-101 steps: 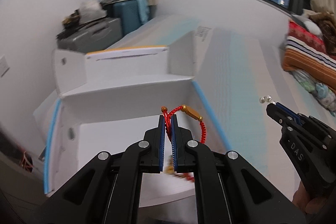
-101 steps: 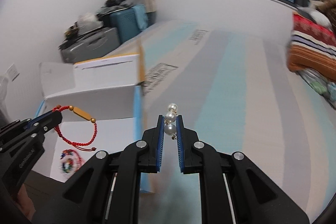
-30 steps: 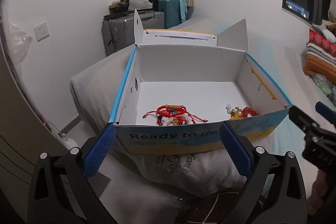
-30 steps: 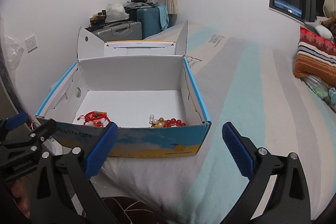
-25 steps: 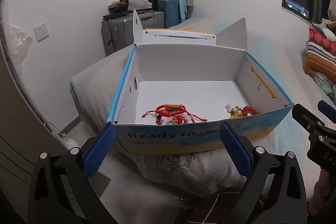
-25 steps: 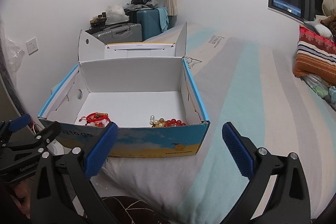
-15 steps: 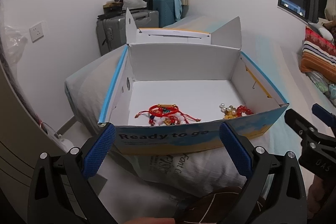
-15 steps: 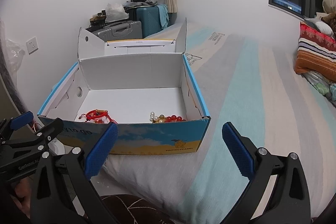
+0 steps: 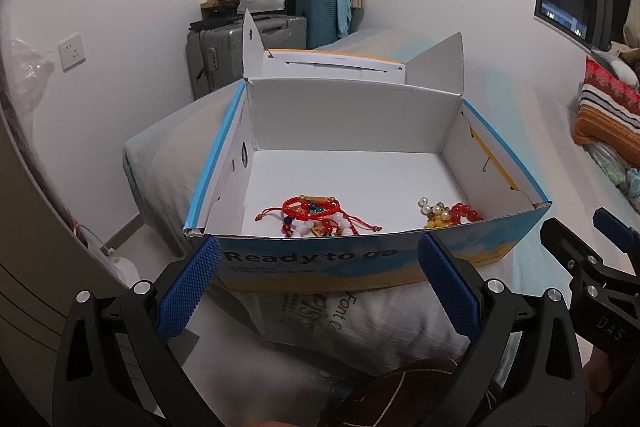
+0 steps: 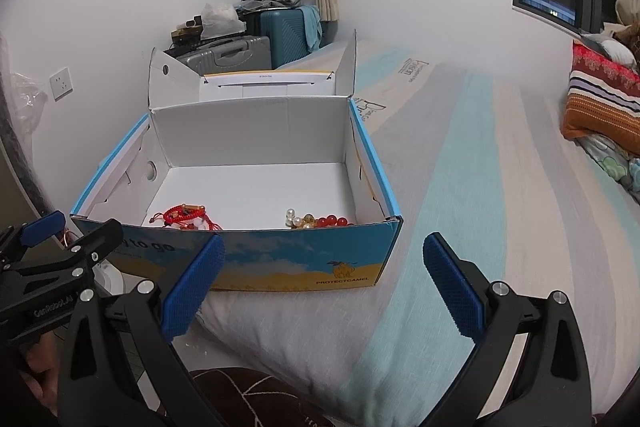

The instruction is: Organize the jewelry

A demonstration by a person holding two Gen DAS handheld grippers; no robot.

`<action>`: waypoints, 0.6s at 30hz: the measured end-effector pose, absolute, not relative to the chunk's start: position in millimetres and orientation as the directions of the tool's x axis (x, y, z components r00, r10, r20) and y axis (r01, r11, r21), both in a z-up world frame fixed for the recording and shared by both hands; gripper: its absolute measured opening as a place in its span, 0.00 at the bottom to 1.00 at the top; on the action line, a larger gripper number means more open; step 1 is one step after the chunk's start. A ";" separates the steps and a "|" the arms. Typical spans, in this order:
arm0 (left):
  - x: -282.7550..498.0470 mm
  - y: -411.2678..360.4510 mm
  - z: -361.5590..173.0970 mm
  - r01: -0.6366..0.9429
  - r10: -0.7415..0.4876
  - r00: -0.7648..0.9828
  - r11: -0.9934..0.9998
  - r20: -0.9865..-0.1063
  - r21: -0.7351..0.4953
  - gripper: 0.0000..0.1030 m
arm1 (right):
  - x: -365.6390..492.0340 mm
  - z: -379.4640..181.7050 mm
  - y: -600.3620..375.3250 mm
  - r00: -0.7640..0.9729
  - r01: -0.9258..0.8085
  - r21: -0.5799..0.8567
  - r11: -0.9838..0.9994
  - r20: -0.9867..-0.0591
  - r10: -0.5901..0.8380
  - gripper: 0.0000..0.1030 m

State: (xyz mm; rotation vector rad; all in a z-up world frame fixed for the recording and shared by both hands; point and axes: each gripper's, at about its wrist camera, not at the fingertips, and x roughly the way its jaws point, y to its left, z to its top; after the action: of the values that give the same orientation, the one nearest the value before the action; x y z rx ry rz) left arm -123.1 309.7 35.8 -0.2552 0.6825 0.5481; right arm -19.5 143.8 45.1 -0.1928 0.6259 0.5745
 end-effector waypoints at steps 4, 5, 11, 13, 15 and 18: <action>-122.3 308.2 35.8 -0.556 0.401 0.641 0.831 -0.655 -0.035 0.94 | -18.8 43.6 143.4 0.662 -0.557 0.002 0.830 -0.603 0.446 0.93; -122.0 307.8 35.9 -0.556 0.405 0.640 0.831 -0.653 -0.030 0.94 | -18.7 43.1 143.7 0.662 -0.556 0.003 0.831 -0.603 0.445 0.93; -119.5 305.7 35.4 -0.552 0.410 0.636 0.834 -0.654 -0.015 0.94 | -17.4 42.8 142.9 0.662 -0.552 0.006 0.834 -0.605 0.442 0.93; -119.3 305.2 35.6 -0.553 0.413 0.635 0.833 -0.653 -0.011 0.94 | -16.9 43.3 142.3 0.662 -0.551 0.006 0.835 -0.605 0.442 0.93; -119.0 305.2 35.8 -0.552 0.411 0.635 0.834 -0.654 -0.013 0.94 | -17.1 43.6 141.7 0.663 -0.550 0.007 0.835 -0.605 0.441 0.93; -119.2 304.7 36.3 -0.552 0.414 0.636 0.834 -0.651 -0.009 0.94 | -17.1 43.9 141.2 0.663 -0.549 0.009 0.835 -0.604 0.442 0.93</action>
State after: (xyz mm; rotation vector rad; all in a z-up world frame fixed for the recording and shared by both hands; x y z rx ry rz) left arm -119.2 304.7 36.3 -0.2154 0.6858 0.5561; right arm -17.1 141.2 43.9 -0.1803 0.6329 0.5639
